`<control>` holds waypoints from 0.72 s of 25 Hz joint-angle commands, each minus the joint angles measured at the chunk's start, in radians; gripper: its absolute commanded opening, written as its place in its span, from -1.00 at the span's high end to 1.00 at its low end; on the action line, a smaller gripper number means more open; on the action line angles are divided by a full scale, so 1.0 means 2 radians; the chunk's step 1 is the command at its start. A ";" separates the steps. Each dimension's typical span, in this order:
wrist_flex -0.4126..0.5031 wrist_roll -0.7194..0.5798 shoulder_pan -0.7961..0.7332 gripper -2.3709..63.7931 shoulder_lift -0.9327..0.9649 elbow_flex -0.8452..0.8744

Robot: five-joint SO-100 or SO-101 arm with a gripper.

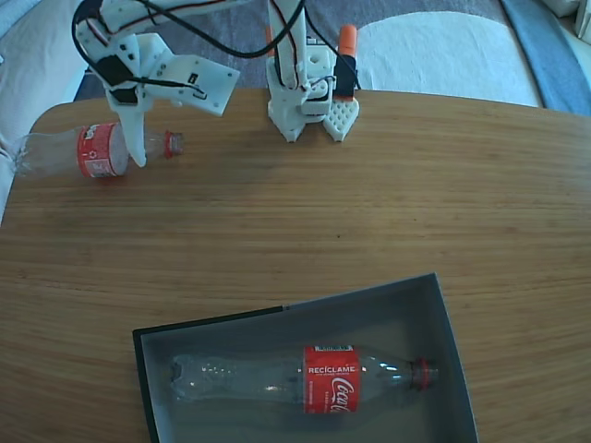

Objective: Grasp the bottles and put them in the box.

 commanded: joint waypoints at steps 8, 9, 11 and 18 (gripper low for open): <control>0.001 0.025 -0.002 -0.75 -0.058 -0.047; -0.005 0.025 -0.001 -0.75 -0.064 -0.048; -0.012 0.023 0.001 -0.75 -0.074 -0.051; -0.012 -0.004 0.002 -0.73 -0.097 -0.075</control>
